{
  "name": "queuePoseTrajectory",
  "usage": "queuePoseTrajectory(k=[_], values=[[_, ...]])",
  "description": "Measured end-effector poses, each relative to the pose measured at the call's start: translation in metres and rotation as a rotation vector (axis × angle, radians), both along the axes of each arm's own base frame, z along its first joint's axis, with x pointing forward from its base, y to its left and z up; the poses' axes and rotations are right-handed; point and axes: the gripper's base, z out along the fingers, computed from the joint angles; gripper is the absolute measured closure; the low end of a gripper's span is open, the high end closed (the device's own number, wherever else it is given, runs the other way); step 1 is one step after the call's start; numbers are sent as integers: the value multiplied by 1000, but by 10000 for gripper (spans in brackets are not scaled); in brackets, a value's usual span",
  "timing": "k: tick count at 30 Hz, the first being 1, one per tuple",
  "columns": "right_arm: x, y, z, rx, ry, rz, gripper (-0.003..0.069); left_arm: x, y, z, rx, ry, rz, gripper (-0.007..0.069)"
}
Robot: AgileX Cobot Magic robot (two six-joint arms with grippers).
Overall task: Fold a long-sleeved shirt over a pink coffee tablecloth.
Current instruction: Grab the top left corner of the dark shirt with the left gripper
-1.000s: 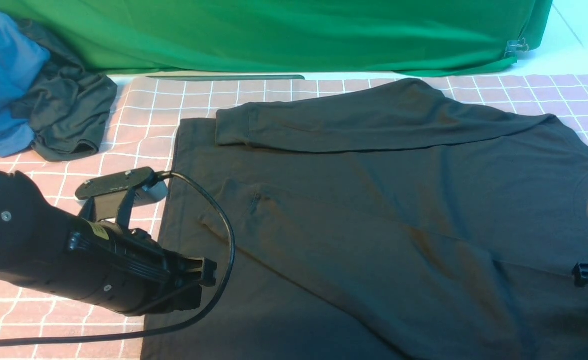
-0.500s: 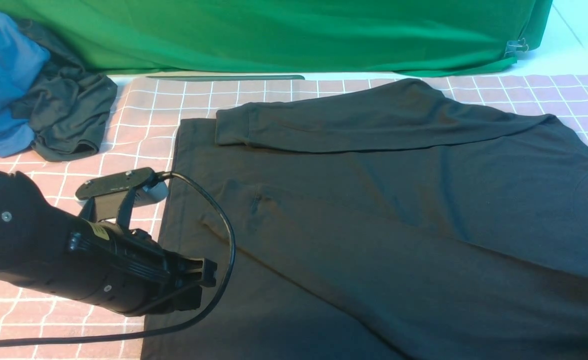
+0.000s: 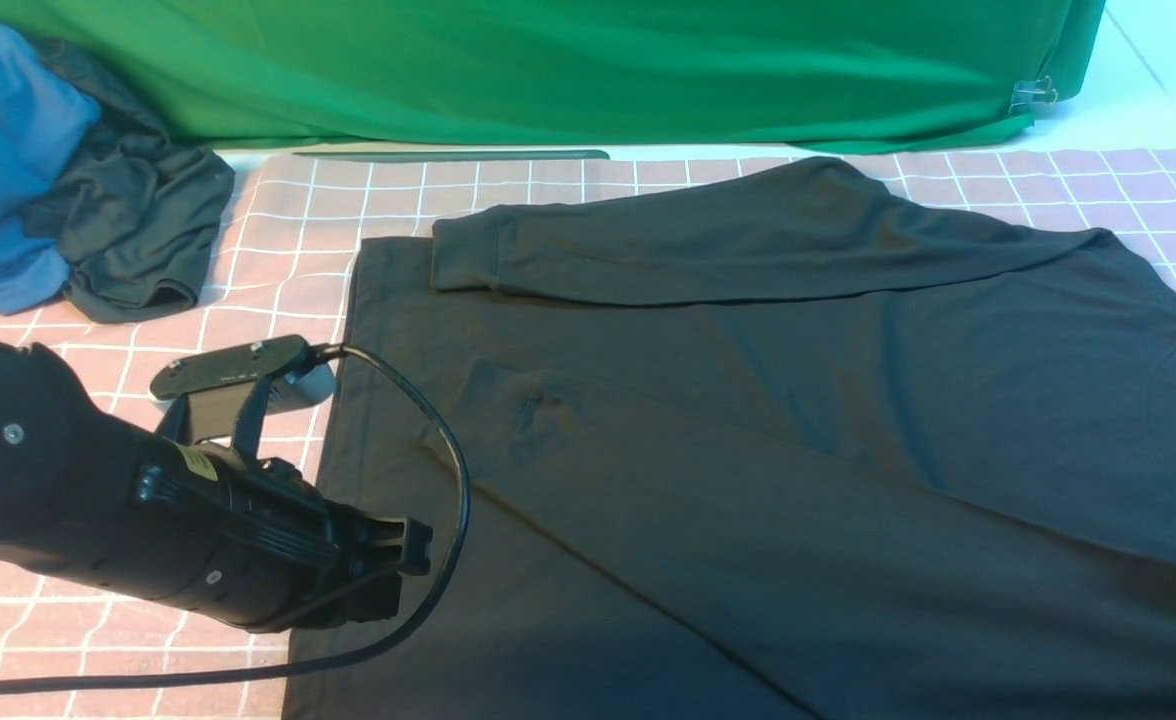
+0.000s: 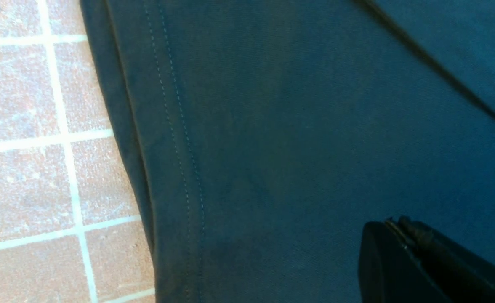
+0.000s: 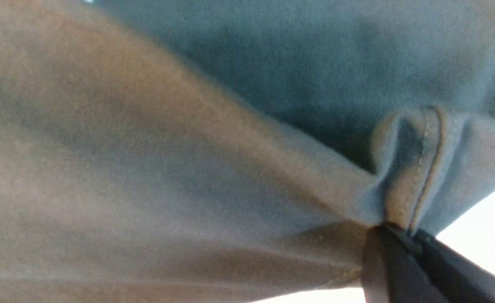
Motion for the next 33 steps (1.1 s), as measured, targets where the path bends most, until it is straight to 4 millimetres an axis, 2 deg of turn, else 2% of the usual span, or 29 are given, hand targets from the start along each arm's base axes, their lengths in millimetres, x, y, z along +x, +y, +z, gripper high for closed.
queuePoseTrajectory(k=[7,9,13,15,17,19,21,23,25,27,31,33], values=[[-1,-3,0,-28,8,-3,588,0,0,0,3,2,-2,611],[-1,-3,1,-37,6,-3,539,0,0,0,3,2,-2,611],[-3,-4,2,-49,42,-3,374,0,0,0,3,2,-3,611],[-5,-5,5,-50,72,-12,349,0,0,0,2,2,0,611],[-6,-3,10,-33,98,-20,366,1,0,0,-6,-1,21,611],[-8,3,17,27,71,0,446,2,0,1,-21,-2,57,611],[-9,14,27,118,-20,54,558,5,-1,6,-29,-9,78,611],[-10,26,36,193,-124,90,604,10,-1,14,-31,-17,93,611],[-11,40,44,255,-242,123,617,19,-3,25,-32,-27,116,611],[-16,52,47,297,-299,158,620,35,-6,45,-24,-56,132,611],[-24,72,42,328,-283,254,620,71,-12,72,15,-81,169,611],[-27,80,38,335,-271,296,620,94,-13,75,37,-73,191,611]])
